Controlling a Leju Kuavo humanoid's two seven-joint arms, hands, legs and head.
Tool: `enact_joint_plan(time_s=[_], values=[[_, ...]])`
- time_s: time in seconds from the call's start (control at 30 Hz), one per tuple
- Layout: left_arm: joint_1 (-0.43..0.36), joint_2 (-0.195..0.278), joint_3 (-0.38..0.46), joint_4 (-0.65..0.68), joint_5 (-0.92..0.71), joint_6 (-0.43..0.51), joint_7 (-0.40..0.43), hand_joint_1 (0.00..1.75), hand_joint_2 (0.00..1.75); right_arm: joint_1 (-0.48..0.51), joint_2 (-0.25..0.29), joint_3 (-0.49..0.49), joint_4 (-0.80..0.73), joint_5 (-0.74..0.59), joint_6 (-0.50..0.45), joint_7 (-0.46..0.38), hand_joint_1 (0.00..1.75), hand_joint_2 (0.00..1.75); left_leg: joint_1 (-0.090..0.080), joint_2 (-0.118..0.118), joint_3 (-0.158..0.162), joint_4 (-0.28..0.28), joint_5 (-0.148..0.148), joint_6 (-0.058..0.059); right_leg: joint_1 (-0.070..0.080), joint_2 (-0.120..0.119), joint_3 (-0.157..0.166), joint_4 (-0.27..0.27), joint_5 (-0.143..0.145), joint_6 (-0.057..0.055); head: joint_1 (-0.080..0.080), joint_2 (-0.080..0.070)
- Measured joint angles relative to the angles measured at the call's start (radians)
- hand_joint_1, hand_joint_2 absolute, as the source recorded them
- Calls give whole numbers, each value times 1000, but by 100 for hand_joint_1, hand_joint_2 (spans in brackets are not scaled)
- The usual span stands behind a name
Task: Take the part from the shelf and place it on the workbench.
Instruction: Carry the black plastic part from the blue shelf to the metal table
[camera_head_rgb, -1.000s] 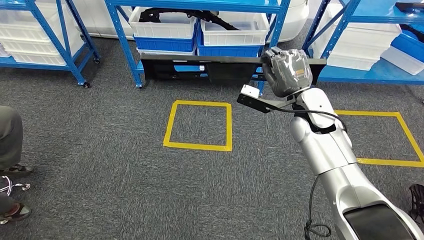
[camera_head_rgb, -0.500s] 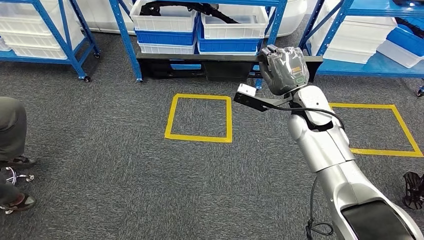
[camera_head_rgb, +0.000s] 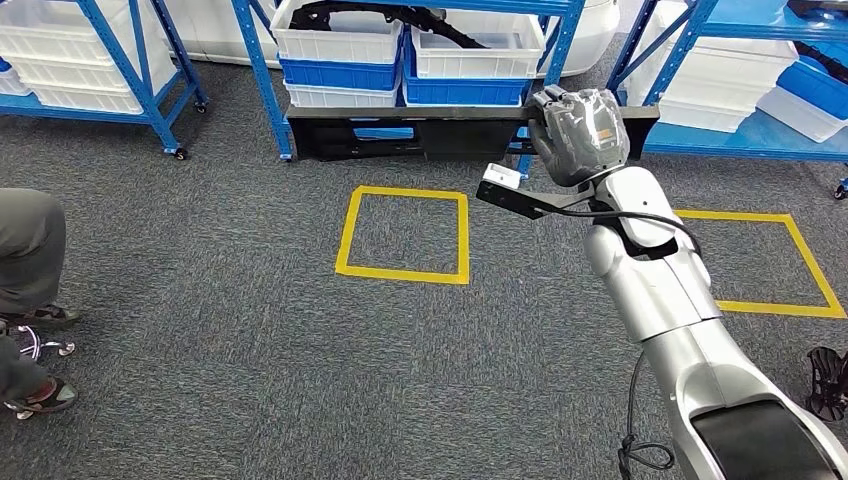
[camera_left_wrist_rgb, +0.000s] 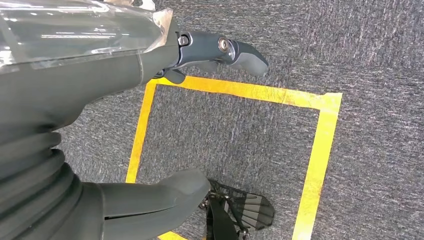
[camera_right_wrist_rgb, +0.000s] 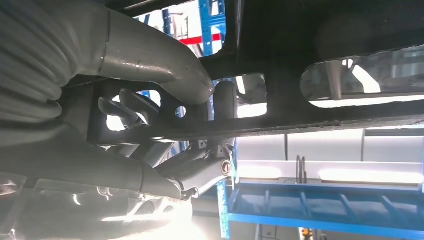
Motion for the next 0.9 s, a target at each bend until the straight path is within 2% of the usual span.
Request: enact_joint_plan(time_s=[0.33,0.47,0.53,0.57,0.63,0.67,0.7,0.73,0.77,0.8,0.83,0.87,0.9], values=[[30,1,26,0,21,10,-9,0,175,-49,-96,-53,-47,-66,58,6,175,175,0,2,-4,1,0,-1,0,1,-6,2,1,1,0,0],[31,2,29,0,21,11,-12,0,175,-75,-116,-68,-50,-80,52,5,175,175,-5,1,-6,1,4,11,-6,2,-5,-4,9,15,-1,0],[31,0,29,0,18,11,-12,0,175,-78,-126,-76,-53,-85,46,4,175,175,0,9,2,-16,16,20,-5,4,-14,11,-1,16,0,0],[31,-1,29,0,16,11,-13,0,175,-78,-132,-80,-55,-88,42,3,175,175,2,14,6,-25,22,25,-5,4,-29,42,-20,13,2,0],[30,-2,29,0,12,11,-13,0,175,-77,-145,-88,-55,-96,32,5,175,175,3,25,7,-33,28,30,-7,3,-83,165,-80,5,4,0],[30,-2,29,0,12,11,-14,0,175,-74,-152,-92,-55,-101,27,6,175,175,3,31,6,-33,28,29,-7,3,-111,232,-106,5,4,0],[30,-3,29,0,11,11,-15,0,175,-70,-160,-97,-55,-107,23,7,175,175,2,37,6,-33,28,29,-8,3,-126,276,-121,9,4,0],[30,-4,29,0,11,11,-17,0,175,-65,-167,-103,-56,-113,20,7,175,175,3,44,5,-32,28,27,-10,3,-123,281,-121,16,4,0],[30,-6,29,0,10,11,-19,0,175,-62,-173,-108,-57,-118,18,7,175,175,5,52,5,-31,28,23,-13,-2,-98,242,-106,26,4,0],[30,-6,29,0,11,10,-22,0,175,-60,-179,-112,-60,-120,16,7,175,175,7,60,5,-29,26,17,-16,-14,-57,172,-84,37,4,0],[29,-5,30,0,12,8,-25,0,175,-59,-183,-115,-63,-122,12,7,175,175,6,69,5,-27,24,9,-16,-34,-20,105,-67,43,5,0],[29,-6,31,0,15,3,-30,0,175,-56,-186,-119,-67,-123,7,7,175,175,5,77,6,-24,21,0,-15,-48,8,53,-53,42,6,0],[28,-6,33,-1,18,-3,-39,0,175,-49,-191,-124,-74,-126,1,7,175,175,1,84,8,-21,18,-8,-12,-58,22,27,-48,34,4,0]])
